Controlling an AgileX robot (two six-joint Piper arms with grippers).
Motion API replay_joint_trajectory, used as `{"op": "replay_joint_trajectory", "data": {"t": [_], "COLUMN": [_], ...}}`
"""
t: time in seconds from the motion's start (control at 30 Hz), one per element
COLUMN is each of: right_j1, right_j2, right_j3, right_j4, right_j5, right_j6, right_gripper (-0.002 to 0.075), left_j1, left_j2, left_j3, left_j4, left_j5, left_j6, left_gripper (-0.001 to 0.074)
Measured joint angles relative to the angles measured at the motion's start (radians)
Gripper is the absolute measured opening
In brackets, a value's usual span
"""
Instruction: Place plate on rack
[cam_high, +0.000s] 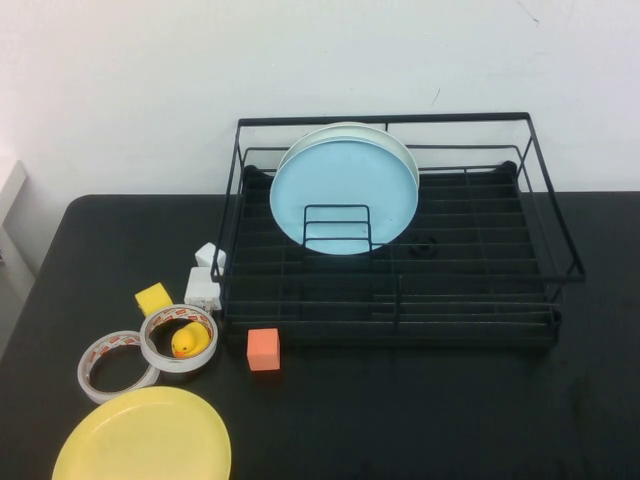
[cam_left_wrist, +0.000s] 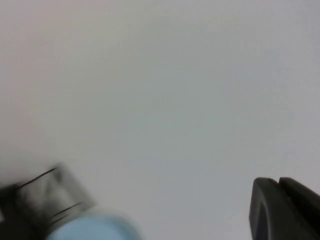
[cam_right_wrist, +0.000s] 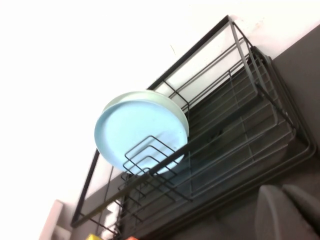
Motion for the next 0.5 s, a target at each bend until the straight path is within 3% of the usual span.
{"op": "replay_joint_trajectory", "data": {"t": [0.1, 0.2, 0.5], "right_j1": [0.000, 0.000, 0.000], "right_j2": [0.000, 0.000, 0.000], "right_j3": [0.000, 0.000, 0.000], "right_j4": [0.000, 0.000, 0.000], "right_j5": [0.013, 0.019, 0.022], "right_j6": [-0.060, -0.124, -0.196], "right_gripper": [-0.0002, -0.0002, -0.0002], "left_j1": [-0.004, -0.023, -0.161], "left_j2": [0.030, 0.104, 0.493], "left_j3": [-0.114, -0.283, -0.726], "left_j4": [0.178, 0.309, 0.142], "left_j5": [0.302, 0.553, 1.161], "left_j6": [-0.055, 0.008, 0.710], "left_gripper": [-0.0003, -0.0002, -0.0003]}}
